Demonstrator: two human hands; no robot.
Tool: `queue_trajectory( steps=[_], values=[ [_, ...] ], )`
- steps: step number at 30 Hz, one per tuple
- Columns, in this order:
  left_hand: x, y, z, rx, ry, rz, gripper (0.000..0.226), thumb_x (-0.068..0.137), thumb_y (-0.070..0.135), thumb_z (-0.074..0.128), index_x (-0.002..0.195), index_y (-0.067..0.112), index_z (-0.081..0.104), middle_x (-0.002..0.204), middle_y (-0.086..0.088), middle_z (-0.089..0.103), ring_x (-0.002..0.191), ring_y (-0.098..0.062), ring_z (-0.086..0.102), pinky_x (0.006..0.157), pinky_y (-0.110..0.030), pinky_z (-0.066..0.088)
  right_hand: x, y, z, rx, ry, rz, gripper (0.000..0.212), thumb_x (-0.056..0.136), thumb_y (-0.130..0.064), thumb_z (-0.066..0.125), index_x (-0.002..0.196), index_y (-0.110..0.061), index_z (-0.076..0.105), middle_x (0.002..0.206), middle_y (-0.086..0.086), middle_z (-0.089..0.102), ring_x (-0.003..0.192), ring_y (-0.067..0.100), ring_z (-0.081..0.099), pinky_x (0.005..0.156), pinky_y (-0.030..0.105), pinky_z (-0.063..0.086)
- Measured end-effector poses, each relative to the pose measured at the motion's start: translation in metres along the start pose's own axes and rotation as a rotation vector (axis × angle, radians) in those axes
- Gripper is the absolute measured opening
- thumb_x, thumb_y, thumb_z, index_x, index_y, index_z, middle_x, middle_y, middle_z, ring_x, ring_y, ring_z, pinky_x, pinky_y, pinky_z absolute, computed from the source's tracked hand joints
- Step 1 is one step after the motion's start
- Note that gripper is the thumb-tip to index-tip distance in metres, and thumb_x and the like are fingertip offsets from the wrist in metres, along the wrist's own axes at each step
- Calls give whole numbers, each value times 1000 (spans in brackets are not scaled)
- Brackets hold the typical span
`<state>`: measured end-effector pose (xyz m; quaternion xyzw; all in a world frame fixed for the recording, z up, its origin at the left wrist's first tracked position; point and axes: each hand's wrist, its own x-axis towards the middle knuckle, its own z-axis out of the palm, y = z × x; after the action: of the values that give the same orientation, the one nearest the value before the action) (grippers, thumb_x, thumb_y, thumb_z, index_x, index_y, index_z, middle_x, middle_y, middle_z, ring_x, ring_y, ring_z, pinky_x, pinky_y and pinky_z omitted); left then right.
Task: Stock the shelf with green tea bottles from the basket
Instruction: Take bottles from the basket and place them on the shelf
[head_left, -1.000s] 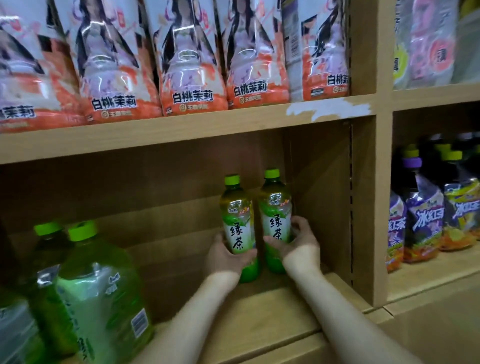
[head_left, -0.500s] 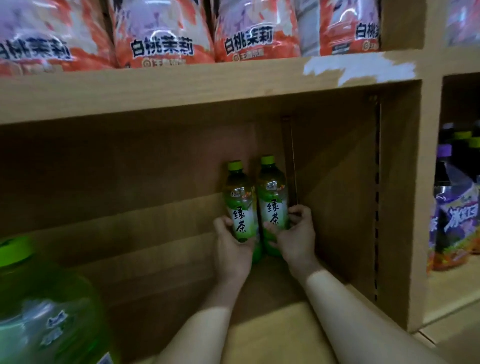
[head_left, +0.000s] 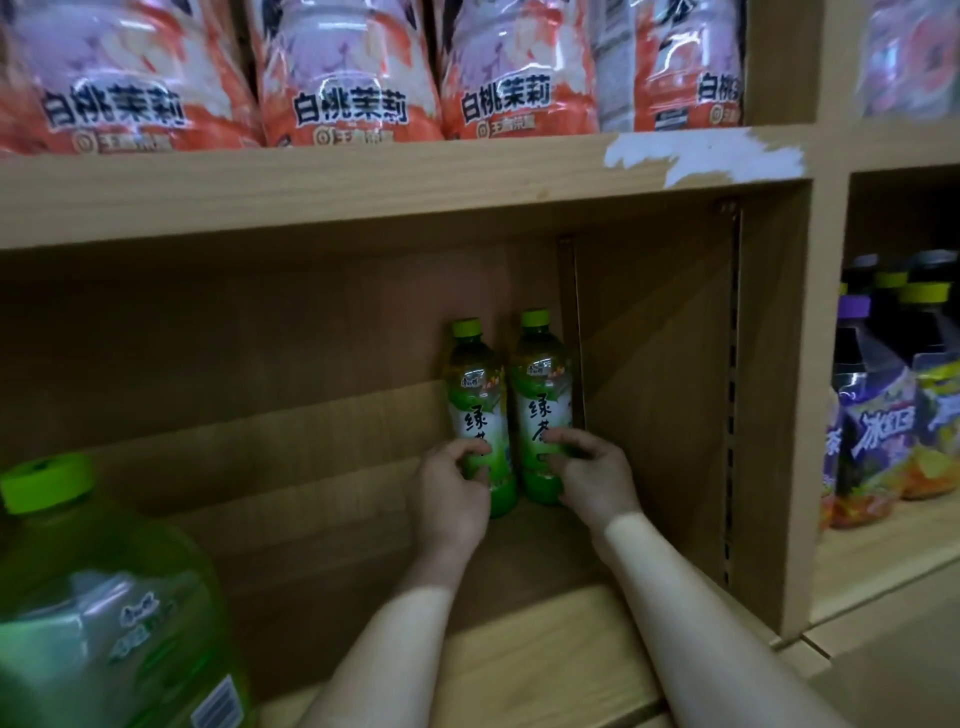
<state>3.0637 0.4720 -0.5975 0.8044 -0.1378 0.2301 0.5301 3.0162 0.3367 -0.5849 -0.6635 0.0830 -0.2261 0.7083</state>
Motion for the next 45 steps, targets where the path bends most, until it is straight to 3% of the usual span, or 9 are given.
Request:
queue_trajectory(
  steps=[5,12,19,22,26,30,33,39,45],
  values=[
    [-3,0,2,-36,-86,27,41,82,-5,63,107,27,68,120,8,54,112,-19,55,97,-32,48,0,-1,0,11,2,22,42,87,4,54,117,-24,63,127,7,56,113,25,55,97,45,50],
    [0,-8,8,0,-241,23,57,81,-3,62,123,35,58,147,3,38,132,-19,41,110,-38,38,0,-8,-7,11,-49,50,57,88,3,53,140,-20,47,132,5,52,114,20,52,100,39,47],
    [-10,19,-10,25,-402,-118,72,77,-3,63,140,24,42,143,-2,42,129,-19,44,109,-36,38,-20,-23,-11,-75,-107,43,69,86,4,55,147,-21,33,140,6,50,126,25,49,107,45,41],
    [-25,52,-38,27,-296,-145,64,81,-1,58,138,24,45,130,-1,57,113,-19,58,98,-33,48,-39,-43,-15,-74,-98,-22,60,87,2,57,142,-19,41,134,5,52,121,24,51,103,45,44],
    [-72,101,-107,162,-39,38,47,81,2,55,118,31,60,108,4,65,92,-12,62,84,-31,53,-91,-80,-15,-54,-184,-91,36,90,-1,55,121,-19,56,113,4,64,106,22,62,89,38,53],
    [-133,116,-188,336,285,325,41,80,7,63,116,26,62,107,9,59,101,-7,55,89,-25,47,-155,-105,3,-97,-421,-110,27,90,-17,63,115,-27,60,105,0,68,97,13,68,88,33,56],
    [-155,99,-230,477,436,294,51,78,9,67,125,23,54,124,2,52,119,-13,43,100,-25,34,-188,-114,30,-131,-544,-148,30,86,-19,67,111,-34,58,104,-2,69,98,10,67,83,28,57],
    [-173,71,-249,446,160,-30,88,80,14,65,149,22,10,155,-7,20,143,-22,15,117,-39,16,-217,-89,107,-267,-725,-243,84,75,-26,78,143,-33,29,130,-12,48,121,3,46,103,24,39],
    [-172,67,-252,383,151,-38,90,69,4,57,146,27,16,150,-2,26,139,-20,25,113,-40,29,-221,-65,150,-233,-541,-247,98,68,-30,83,147,-30,26,120,-12,55,110,4,53,91,17,39]
  ],
)
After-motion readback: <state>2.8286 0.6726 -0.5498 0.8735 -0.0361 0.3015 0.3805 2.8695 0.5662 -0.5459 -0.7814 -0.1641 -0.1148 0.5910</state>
